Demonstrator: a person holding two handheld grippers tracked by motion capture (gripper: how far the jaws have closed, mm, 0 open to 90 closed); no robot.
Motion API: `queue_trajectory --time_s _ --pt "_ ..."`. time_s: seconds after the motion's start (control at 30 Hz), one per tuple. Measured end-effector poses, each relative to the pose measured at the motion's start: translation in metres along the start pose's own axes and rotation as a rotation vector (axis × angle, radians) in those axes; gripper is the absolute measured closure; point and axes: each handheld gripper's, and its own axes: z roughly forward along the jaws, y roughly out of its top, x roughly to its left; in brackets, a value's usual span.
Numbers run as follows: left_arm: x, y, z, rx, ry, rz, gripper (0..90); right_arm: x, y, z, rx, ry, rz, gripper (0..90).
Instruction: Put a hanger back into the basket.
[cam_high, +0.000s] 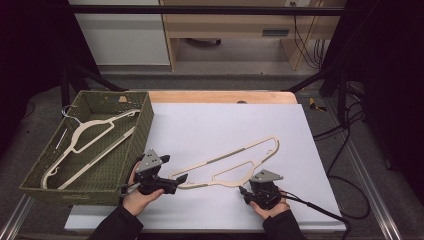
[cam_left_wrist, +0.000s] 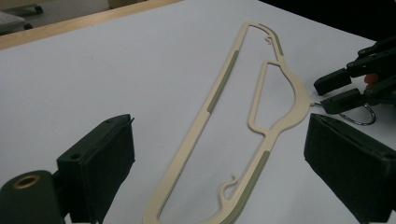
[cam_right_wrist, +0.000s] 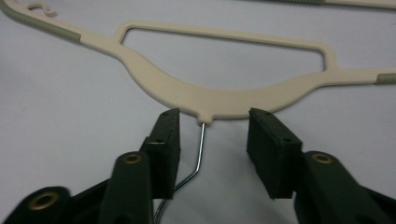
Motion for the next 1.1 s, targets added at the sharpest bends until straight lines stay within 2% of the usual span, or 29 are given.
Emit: queue_trajectory --time_s 0.1,0.23,0.33,0.43,0.5,0.67,0.7,0.87,0.9,1.1 --pt "0.0 0.0 0.0 0.001 0.001 0.0 8.4 0.001 0.0 -0.001 0.011 -0.009 0.01 67.6" --pt "0.0 -0.001 0.001 0.003 0.0 -0.002 8.6 0.003 0.0 -0.002 0.026 -0.016 -0.004 77.6" --pt "-0.001 -0.001 0.002 0.009 -0.001 -0.001 8.8 0.008 0.002 -0.002 0.045 -0.026 0.01 81.8" --pt "-0.002 -0.002 0.004 0.013 -0.004 0.002 8.9 0.008 0.003 -0.001 0.048 -0.034 0.001 85.1" --pt "-0.004 -0.002 0.005 0.016 -0.008 0.005 9.1 0.009 0.003 -0.002 0.056 -0.019 0.036 88.7" --pt "-0.01 -0.001 0.011 0.03 -0.022 0.023 9.3 0.007 0.006 -0.002 0.065 -0.005 0.095 89.0" --pt "-0.012 0.0 0.013 0.034 -0.024 0.029 9.3 0.005 0.006 -0.001 0.06 -0.005 0.082 89.1" --pt "-0.02 0.003 0.021 0.046 -0.041 0.045 9.6 0.003 0.01 -0.007 0.029 0.012 0.105 89.1" --pt "-0.022 0.004 0.023 0.048 -0.046 0.05 9.6 0.001 0.011 -0.008 0.027 0.009 0.097 89.1" --pt "-0.035 0.016 0.04 0.072 -0.068 0.101 11.2 -0.001 0.014 -0.012 0.023 0.027 0.107 89.2"
